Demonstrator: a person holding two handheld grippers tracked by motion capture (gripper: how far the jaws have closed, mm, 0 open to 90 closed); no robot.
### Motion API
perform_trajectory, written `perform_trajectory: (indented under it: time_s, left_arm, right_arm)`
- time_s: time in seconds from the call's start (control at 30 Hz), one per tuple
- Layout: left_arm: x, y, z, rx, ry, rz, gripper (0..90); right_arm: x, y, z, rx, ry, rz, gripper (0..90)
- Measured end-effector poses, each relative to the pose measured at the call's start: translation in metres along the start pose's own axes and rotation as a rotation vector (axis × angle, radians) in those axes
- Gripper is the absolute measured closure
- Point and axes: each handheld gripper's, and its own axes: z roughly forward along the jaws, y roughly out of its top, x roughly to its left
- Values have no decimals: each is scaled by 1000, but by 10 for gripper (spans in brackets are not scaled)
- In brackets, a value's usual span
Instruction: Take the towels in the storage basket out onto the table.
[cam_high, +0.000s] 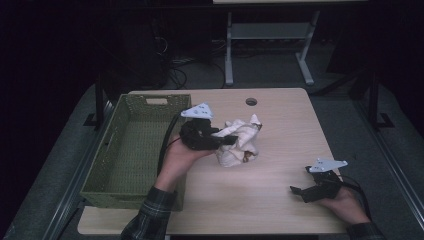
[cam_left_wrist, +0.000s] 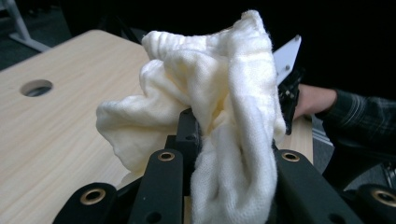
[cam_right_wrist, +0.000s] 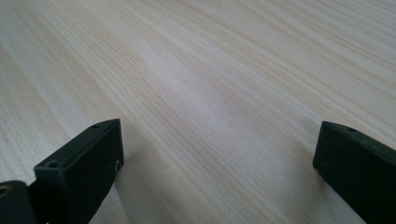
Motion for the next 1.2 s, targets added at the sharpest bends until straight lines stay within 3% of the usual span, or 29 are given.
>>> perform_trajectory:
  time_s: [0.33, 0.6, 0.7, 0.8, 0.97, 1.2]
  left_arm:
    - [-13, -6, 41, 63, -29, 15, 726]
    - [-20, -19, 70, 136, -11, 45, 725]
    - [-20, -30, 86, 163, -31, 32, 725]
    - [-20, -40, 99, 194, -20, 28, 724]
    - [-16, -54, 112, 211, -21, -1, 723]
    - [-11, -75, 130, 269, 1, 3, 716]
  right_arm:
    - [0, 0, 0, -2, 0, 1, 13]
    - [0, 0, 0, 0, 1, -4, 13]
    - [0, 0, 0, 1, 2, -4, 13]
    - [0, 0, 0, 2, 3, -3, 14]
    - [0, 0, 0, 1, 3, -4, 14]
    - [0, 0, 0, 2, 4, -3, 13]
